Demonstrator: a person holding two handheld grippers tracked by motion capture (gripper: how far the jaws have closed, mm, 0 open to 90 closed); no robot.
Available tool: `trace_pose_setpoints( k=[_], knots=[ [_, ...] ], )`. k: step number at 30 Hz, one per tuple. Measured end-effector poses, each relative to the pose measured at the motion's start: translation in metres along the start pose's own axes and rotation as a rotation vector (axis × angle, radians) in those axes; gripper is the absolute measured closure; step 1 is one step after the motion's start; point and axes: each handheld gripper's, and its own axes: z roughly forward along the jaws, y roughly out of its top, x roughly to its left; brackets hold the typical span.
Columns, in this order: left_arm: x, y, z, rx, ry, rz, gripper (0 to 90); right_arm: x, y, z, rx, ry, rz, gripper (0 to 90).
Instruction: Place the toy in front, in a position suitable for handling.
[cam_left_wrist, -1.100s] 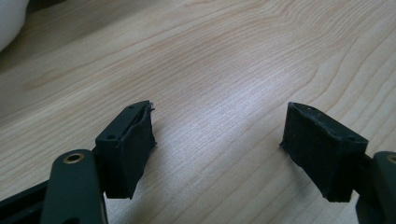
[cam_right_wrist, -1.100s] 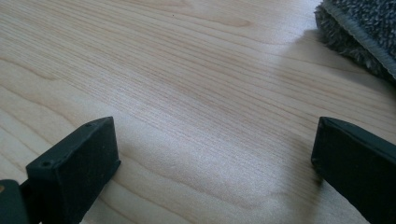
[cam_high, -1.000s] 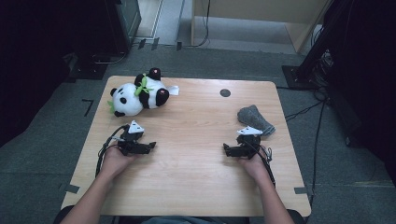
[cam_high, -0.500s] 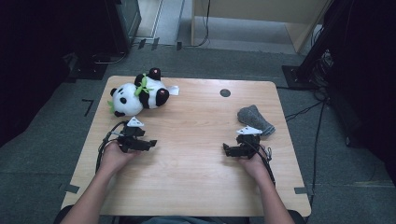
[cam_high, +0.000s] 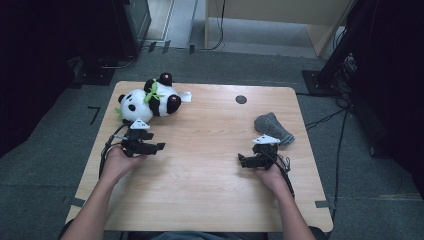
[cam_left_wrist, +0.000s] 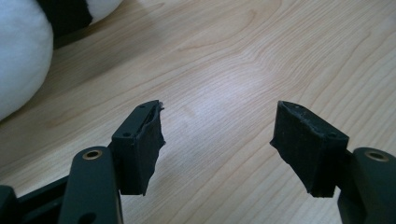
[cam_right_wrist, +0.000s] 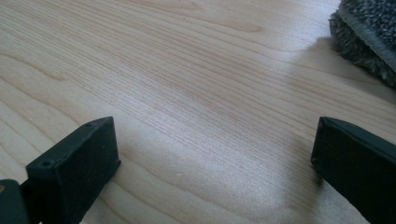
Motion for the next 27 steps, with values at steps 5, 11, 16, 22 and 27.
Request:
trace_pose_setpoints(
  k=[5, 11, 16, 22, 27],
  knots=[
    [0.002, 0.006, -0.002, -0.021, -0.014, -0.007, 38.1, 0.000, 0.000, 0.001, -0.002, 0.003, -0.006, 0.5],
    [0.006, 0.016, 0.001, -0.005, -0.001, 0.000, 40.1, 0.000, 0.001, 0.001, -0.001, 0.005, -0.004, 0.5],
    [0.016, 0.029, 0.000, -0.019, 0.012, -0.012, 42.0, 0.001, 0.001, 0.000, 0.001, 0.002, 0.002, 0.5],
    [0.027, 0.041, 0.005, 0.009, 0.028, -0.029, 41.9, 0.001, 0.001, 0.001, 0.001, -0.002, 0.005, 0.5],
    [0.033, 0.052, 0.002, -0.005, 0.035, -0.030, 39.8, 0.001, 0.001, 0.001, 0.001, -0.003, 0.007, 0.5]
  ],
)
